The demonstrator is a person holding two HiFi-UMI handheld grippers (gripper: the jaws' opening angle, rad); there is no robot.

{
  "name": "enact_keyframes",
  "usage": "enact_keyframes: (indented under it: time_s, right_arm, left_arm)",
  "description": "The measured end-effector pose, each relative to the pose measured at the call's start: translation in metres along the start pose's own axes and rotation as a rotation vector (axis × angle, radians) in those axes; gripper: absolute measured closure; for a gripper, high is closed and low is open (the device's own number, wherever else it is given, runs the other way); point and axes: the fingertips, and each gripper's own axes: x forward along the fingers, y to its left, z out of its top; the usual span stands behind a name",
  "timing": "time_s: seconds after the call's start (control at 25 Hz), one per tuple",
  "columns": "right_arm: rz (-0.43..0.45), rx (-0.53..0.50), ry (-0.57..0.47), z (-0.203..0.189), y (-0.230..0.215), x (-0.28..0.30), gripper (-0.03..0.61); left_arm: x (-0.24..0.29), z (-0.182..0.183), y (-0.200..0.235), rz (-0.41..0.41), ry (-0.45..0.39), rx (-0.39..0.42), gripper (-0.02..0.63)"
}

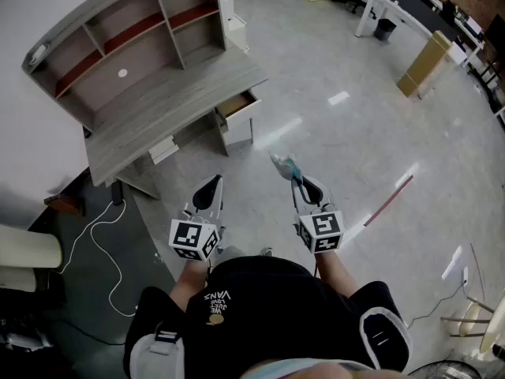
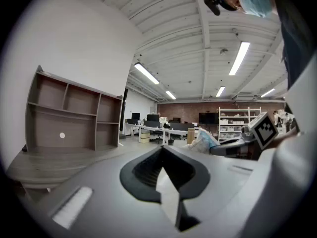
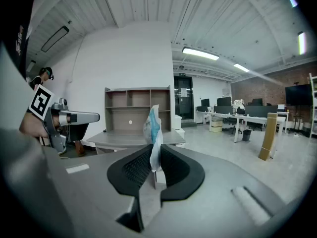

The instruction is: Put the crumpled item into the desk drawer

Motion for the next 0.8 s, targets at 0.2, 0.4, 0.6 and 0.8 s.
enact_keyframes:
  time_s: [0.2,0.4,0.6,0.8]
  right_arm:
    - [0.028,0.028,-0.017,-0.001,-0.007,-0.011,0.531]
    - [0.042,0.057,-0.024,-0.004,-0.010,-0.009,0.531]
    - [0.042,0.068,-0.011,-0.006,-0.009,0.012,0.531]
    - [0.004,0.071,-0.013,0.004,-0.018,0.045,0.531]
  left_arm:
    - [0.001,-0.003,-0.018,-0.005,-0.001,0.007,0.561]
    - [0.002,-0.009,-0.018,0.013,0.004,-0.008,0.561]
    - [0.011,-0.016,0.005,0.038,0.012,-0.025,0.561]
    - [0.041,-0.020,0.033,0.014,0.020,-0.040,0.561]
